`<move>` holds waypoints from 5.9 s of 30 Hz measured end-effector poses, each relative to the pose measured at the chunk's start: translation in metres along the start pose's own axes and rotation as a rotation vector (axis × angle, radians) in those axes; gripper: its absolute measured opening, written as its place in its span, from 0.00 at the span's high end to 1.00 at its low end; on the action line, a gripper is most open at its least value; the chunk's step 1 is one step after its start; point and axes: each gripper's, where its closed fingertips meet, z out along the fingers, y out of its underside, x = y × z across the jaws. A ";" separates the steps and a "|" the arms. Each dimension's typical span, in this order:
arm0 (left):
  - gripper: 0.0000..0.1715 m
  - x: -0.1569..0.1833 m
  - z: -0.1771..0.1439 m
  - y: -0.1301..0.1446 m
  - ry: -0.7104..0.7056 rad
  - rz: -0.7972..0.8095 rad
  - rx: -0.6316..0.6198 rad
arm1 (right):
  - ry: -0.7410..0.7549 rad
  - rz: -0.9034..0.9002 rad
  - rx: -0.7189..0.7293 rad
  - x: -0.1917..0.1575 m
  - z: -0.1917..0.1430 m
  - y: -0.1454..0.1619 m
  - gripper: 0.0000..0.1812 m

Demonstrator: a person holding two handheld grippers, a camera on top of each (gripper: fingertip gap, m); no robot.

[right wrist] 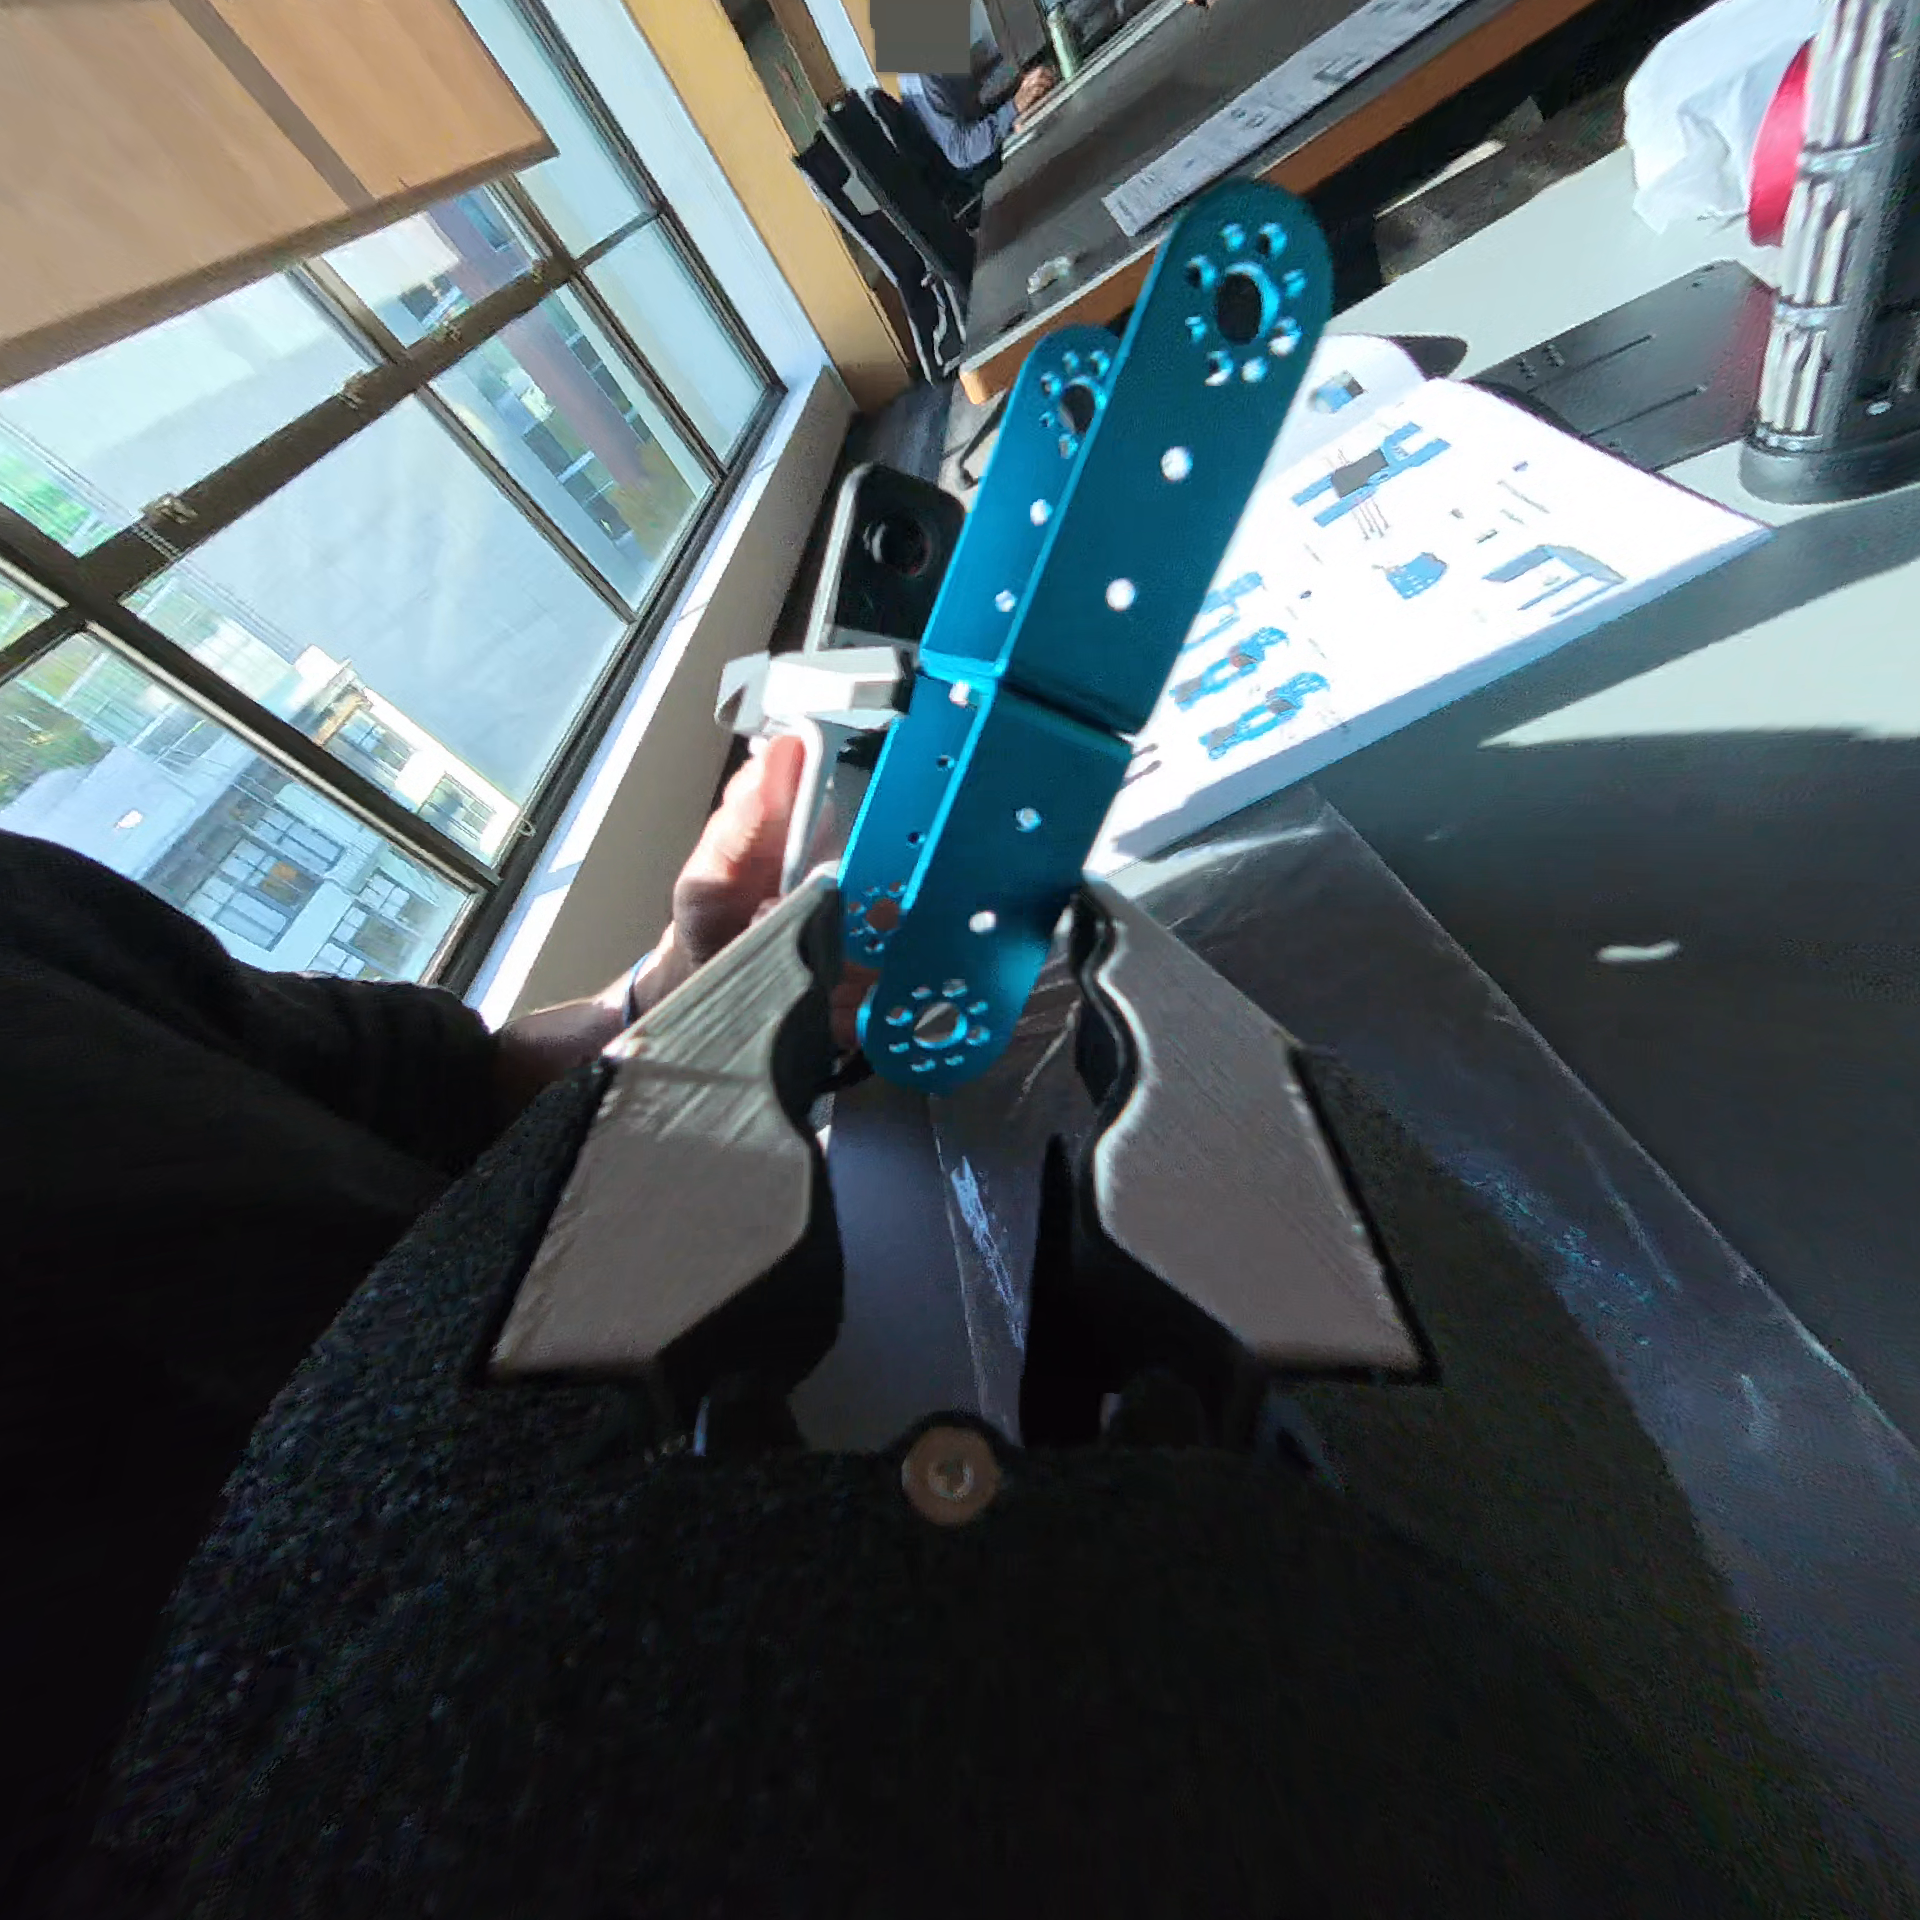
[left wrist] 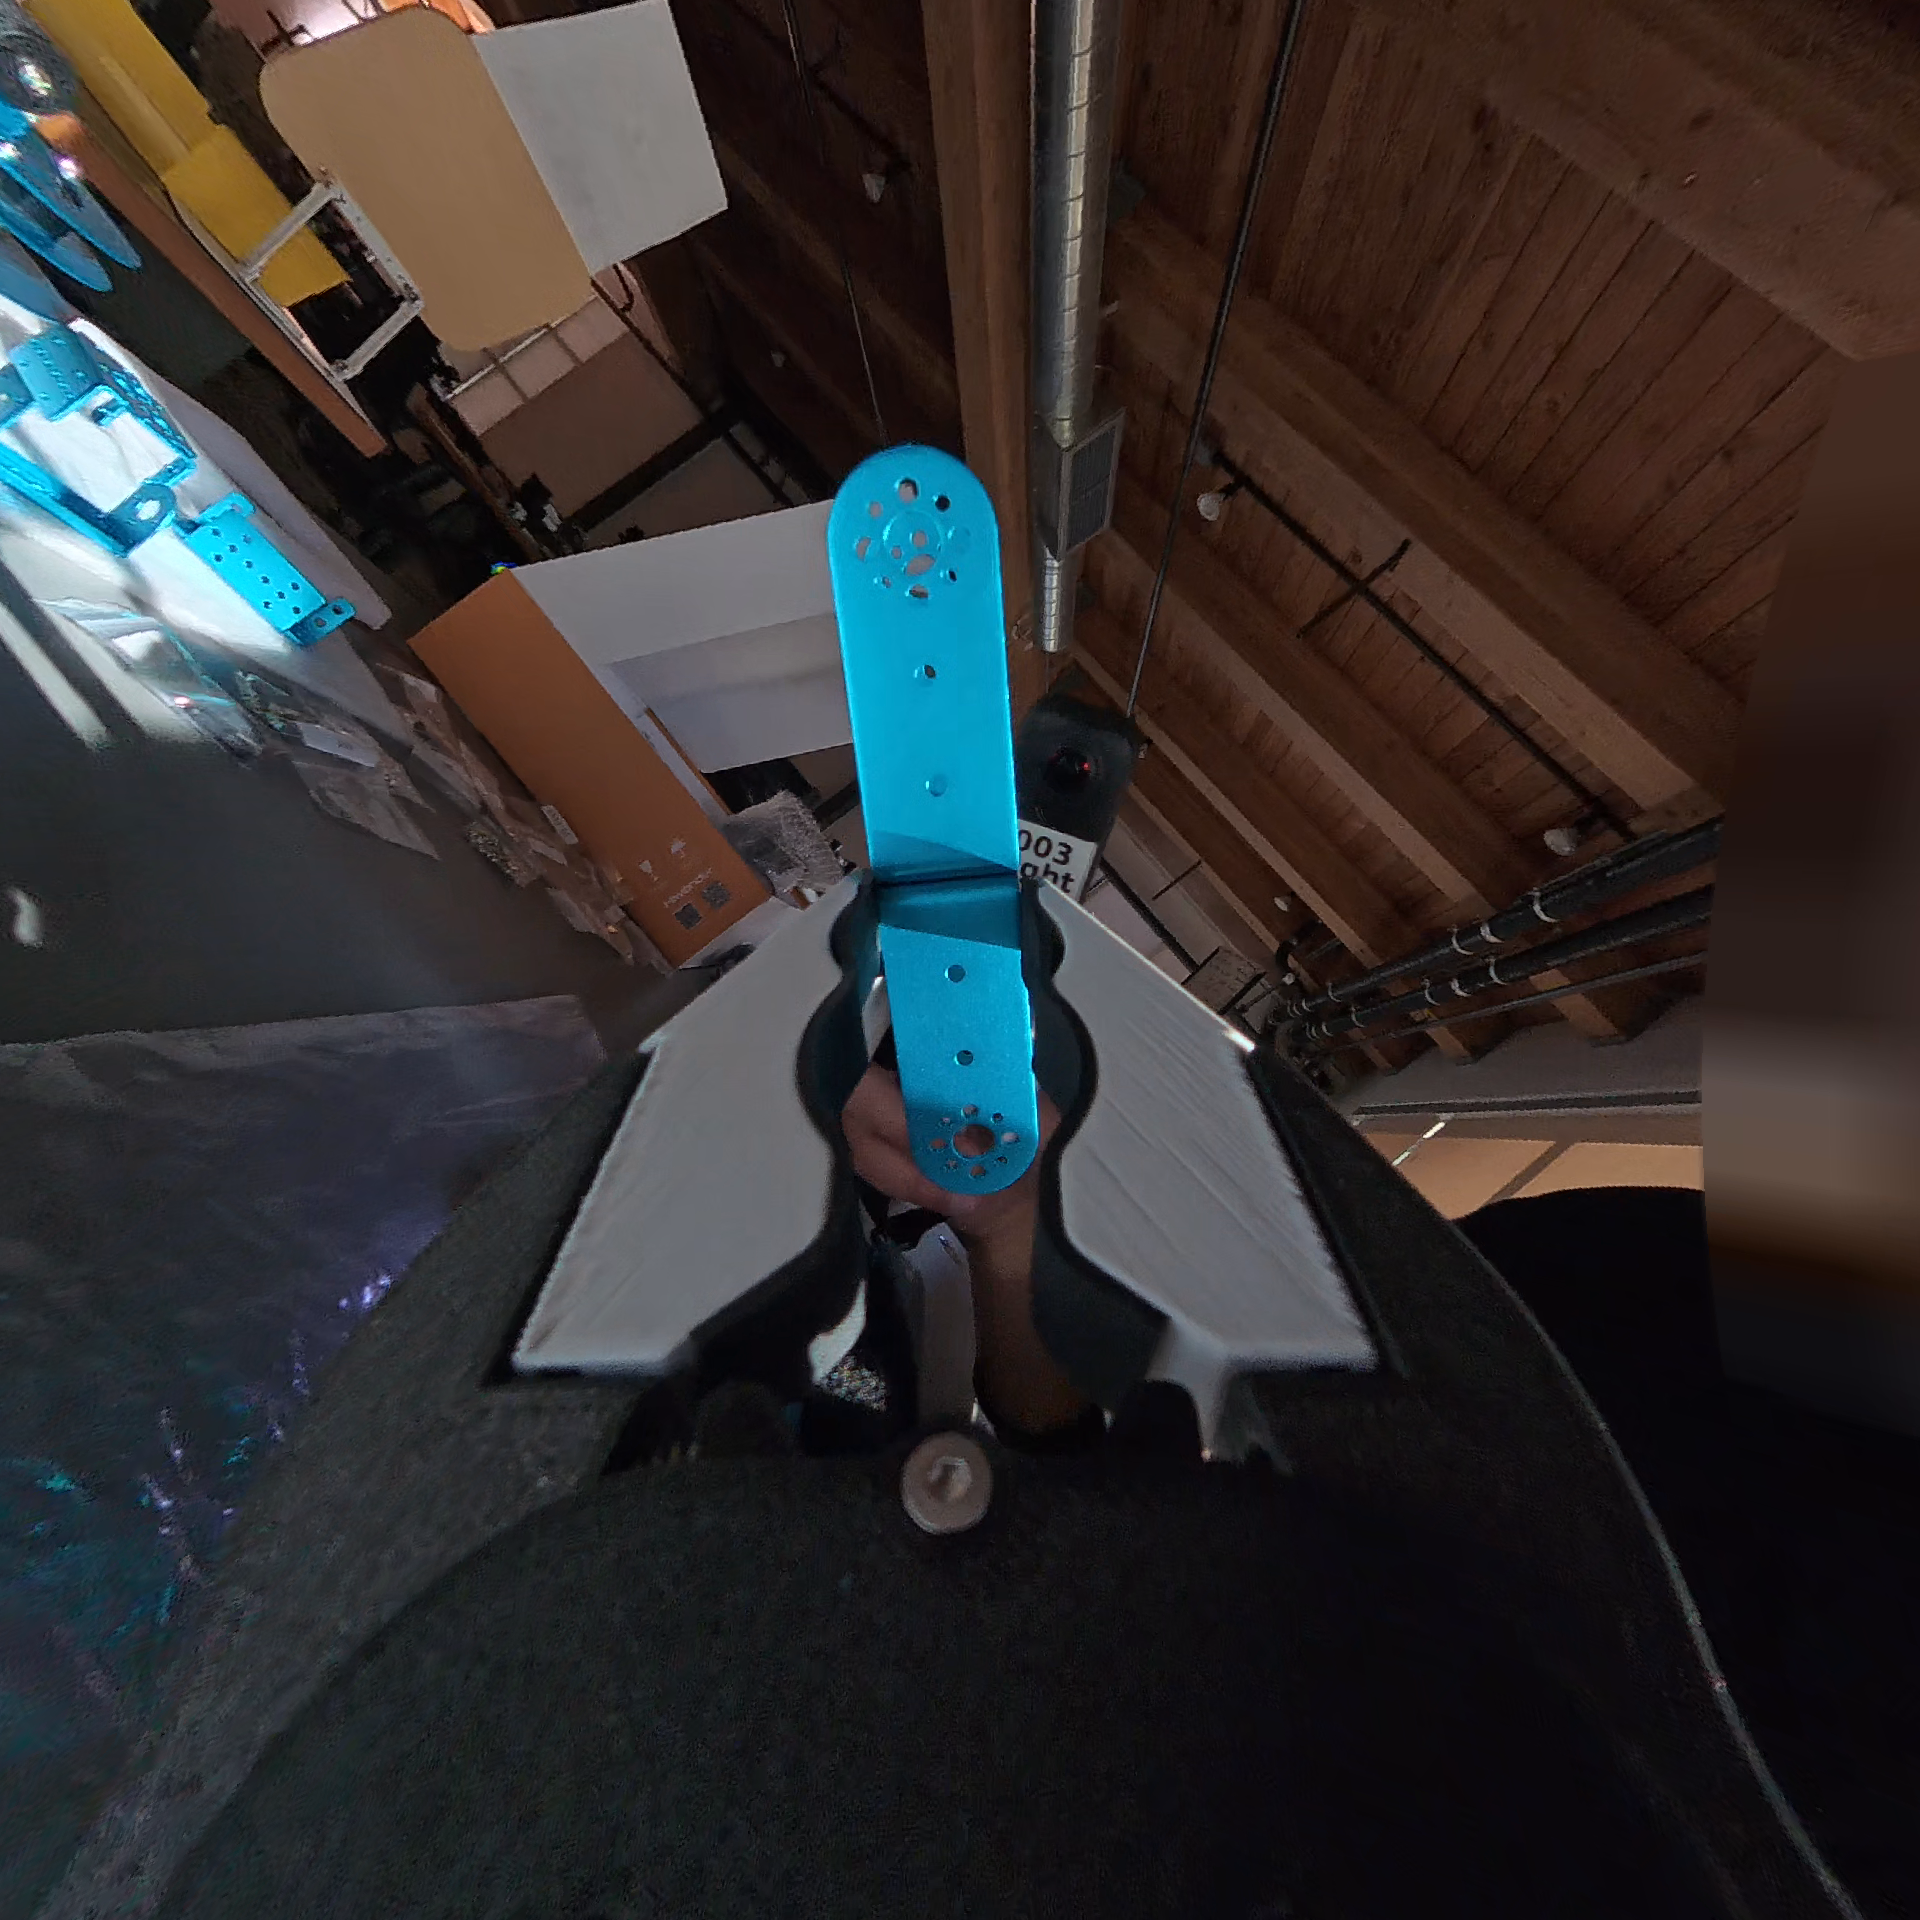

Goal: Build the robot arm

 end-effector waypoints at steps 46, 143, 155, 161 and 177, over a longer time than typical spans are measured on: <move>0.56 -0.093 -0.078 0.048 -0.898 1.346 -1.198 | 0.250 -1.105 -0.526 0.014 0.038 0.083 0.61; 0.63 -0.094 -0.104 0.083 -0.694 0.856 -1.223 | -0.056 -0.806 -0.846 0.034 0.036 0.126 0.68; 0.63 -0.094 -0.104 0.083 -0.684 0.855 -1.214 | -0.081 -0.734 -0.853 0.037 0.035 0.127 0.66; 0.63 -0.094 -0.104 0.083 -0.690 0.853 -1.212 | -0.096 -0.769 -0.833 0.023 0.026 0.116 0.68; 0.63 -0.094 -0.105 0.083 -0.697 0.851 -1.219 | -0.053 -0.822 -0.850 0.028 0.034 0.130 0.66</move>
